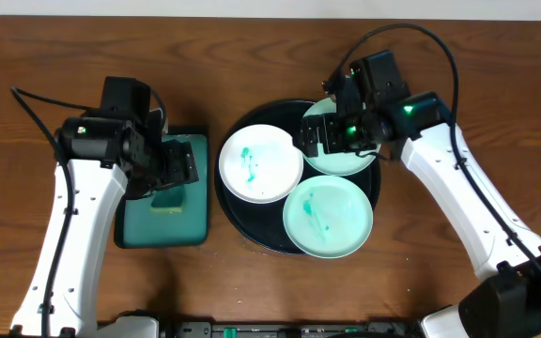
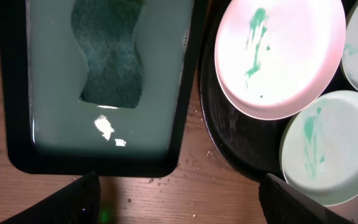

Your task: Clean dirty plates on tray and stack at the side

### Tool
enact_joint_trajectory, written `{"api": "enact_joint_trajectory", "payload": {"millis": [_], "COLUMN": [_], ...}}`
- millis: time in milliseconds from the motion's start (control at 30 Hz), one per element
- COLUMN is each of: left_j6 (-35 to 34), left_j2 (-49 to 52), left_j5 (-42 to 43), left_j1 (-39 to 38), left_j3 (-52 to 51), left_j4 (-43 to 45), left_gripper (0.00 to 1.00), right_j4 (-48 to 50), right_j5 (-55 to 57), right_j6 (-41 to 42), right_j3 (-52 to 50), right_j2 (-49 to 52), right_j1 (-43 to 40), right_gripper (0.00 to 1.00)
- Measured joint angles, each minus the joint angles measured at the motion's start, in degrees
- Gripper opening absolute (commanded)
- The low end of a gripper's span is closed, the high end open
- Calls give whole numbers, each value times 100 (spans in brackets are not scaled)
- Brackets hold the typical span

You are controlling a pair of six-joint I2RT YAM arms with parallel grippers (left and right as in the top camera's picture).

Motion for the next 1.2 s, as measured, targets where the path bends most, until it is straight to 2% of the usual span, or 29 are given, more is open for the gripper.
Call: {"api": "enact_joint_trajectory", "payload": {"millis": [33, 67, 167, 267, 433, 533, 600, 733, 1200], "left_j6": [0, 0, 0, 0, 0, 0, 0, 0, 0], "left_j2": [0, 0, 0, 0, 0, 0, 0, 0, 0], "left_j5": [0, 0, 2, 0, 2, 2, 0, 2, 2], "left_j1": [0, 0, 0, 0, 0, 0, 0, 0, 0], "left_j3": [0, 0, 0, 0, 2, 0, 2, 0, 0], "left_j4": [0, -2, -2, 0, -2, 0, 0, -7, -31], "left_gripper": [82, 82, 82, 82, 82, 82, 82, 82, 82], "right_j4": [44, 116, 9, -7, 24, 199, 295, 560, 879], "right_j5": [2, 9, 238, 404, 531, 560, 566, 592, 702], "right_j6": [20, 118, 787, 1270, 1875, 2151, 2277, 2463, 2706], "right_j3": [0, 0, 2, 2, 4, 4, 4, 2, 2], "right_j2": [4, 13, 52, 186, 667, 1108, 1353, 1711, 2146], "right_j1": [15, 37, 81, 114, 350, 505, 562, 603, 603], "right_gripper": [87, 83, 82, 72, 71, 58, 57, 59, 61]}}
